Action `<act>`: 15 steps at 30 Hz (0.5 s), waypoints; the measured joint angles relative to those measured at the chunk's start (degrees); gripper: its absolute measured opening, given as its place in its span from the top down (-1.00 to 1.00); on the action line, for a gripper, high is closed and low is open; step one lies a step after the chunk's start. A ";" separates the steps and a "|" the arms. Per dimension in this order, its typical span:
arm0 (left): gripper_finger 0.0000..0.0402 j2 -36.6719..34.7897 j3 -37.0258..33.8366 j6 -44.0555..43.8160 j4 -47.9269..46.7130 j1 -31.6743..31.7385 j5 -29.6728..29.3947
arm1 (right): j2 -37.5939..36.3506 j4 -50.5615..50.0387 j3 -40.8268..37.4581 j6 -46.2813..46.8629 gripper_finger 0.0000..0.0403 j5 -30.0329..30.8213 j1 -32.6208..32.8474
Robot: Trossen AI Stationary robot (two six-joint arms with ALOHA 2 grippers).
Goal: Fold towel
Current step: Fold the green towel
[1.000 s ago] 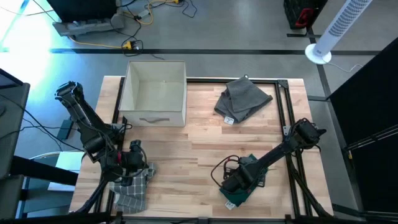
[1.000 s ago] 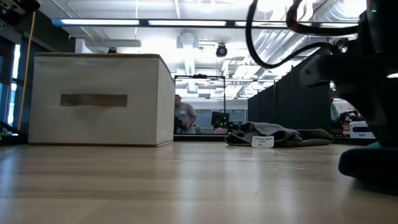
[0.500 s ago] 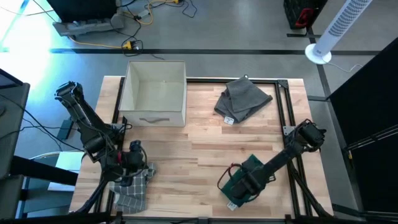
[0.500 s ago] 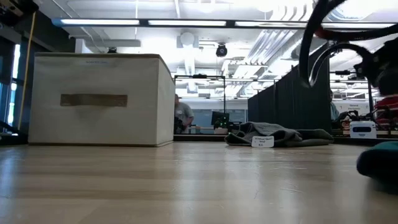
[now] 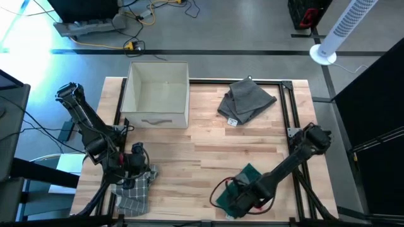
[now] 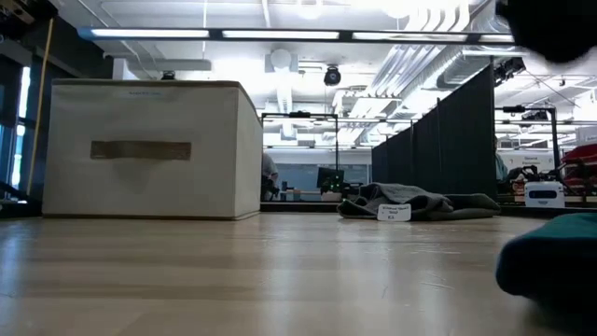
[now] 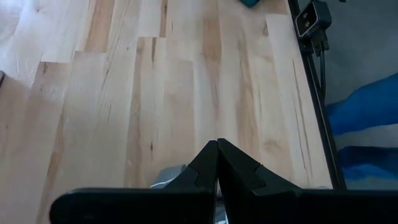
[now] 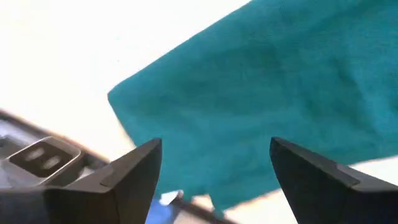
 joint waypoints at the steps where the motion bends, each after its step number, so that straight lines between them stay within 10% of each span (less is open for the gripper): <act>1: 1.00 0.00 0.00 -0.04 -0.02 0.00 -0.04 | 0.84 1.61 -0.04 0.00 -0.42 -1.05 -0.03; 15: 1.00 0.00 0.00 -0.98 -0.09 -0.07 0.50 | 2.53 -14.26 0.03 -7.95 -0.42 -15.96 5.45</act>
